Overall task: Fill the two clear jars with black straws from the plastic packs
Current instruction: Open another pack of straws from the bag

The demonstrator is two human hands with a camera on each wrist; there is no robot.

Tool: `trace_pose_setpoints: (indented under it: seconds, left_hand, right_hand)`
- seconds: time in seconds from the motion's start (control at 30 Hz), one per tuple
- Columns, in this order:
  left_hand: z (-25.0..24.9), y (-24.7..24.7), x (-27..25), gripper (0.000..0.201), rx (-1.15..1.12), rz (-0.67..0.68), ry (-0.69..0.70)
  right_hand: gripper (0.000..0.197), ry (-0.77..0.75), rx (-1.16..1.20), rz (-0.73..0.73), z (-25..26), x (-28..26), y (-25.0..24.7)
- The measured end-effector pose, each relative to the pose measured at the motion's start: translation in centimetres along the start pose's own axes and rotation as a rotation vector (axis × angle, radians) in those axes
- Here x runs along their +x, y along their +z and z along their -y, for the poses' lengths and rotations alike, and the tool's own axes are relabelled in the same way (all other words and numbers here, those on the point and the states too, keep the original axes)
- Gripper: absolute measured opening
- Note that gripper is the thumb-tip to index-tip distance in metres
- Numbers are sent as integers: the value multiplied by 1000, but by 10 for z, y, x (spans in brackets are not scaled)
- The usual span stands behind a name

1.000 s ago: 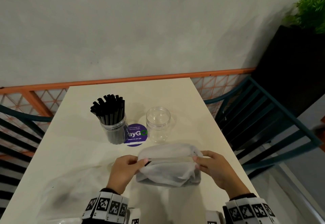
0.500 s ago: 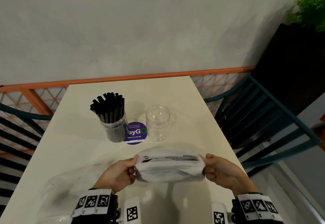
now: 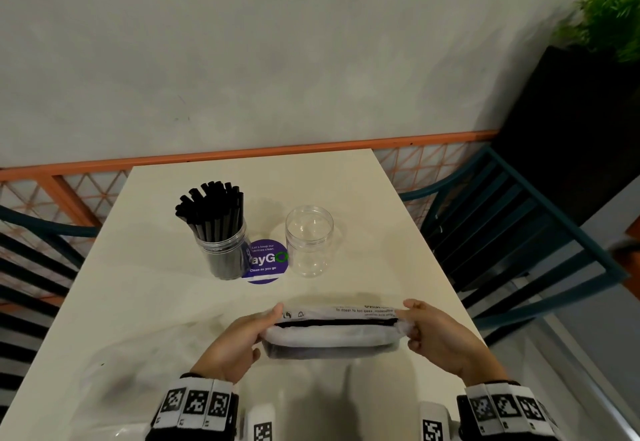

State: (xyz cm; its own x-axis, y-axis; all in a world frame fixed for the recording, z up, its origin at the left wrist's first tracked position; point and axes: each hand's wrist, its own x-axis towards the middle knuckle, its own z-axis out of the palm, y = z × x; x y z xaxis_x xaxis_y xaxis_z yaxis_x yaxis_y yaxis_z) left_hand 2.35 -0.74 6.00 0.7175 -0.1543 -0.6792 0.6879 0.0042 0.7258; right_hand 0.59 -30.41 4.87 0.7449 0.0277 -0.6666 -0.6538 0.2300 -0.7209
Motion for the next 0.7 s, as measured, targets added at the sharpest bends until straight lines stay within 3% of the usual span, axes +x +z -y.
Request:
trace_pose_setpoints:
  seconds: [0.1, 0.17, 0.3, 0.4, 0.5, 0.6, 0.7]
  left_hand:
    - [3, 4, 0, 15, 144, -99, 153]
    - [5, 6, 3, 18, 192, -197, 210]
    - [10, 6, 8, 42, 290, -325, 282]
    - [15, 14, 10, 39, 469, -369, 396]
    - [18, 20, 11, 31, 641, -370, 544]
    - [20, 15, 12, 43, 792, -325, 643]
    - [16, 11, 18, 58, 751, -303, 701]
  right_hand:
    - [11, -127, -359, -136, 0, -5, 12]
    - [8, -211, -542, -244, -1, -3, 20]
    - [10, -357, -744, -345, -2, -2, 27]
    - [6, -443, -792, -332, -5, -3, 34]
    - [12, -512, -935, -330, -7, -4, 35]
    - [24, -530, -1007, -387, -5, 0, 26]
    - [28, -505, -1083, -431, -8, 5, 22]
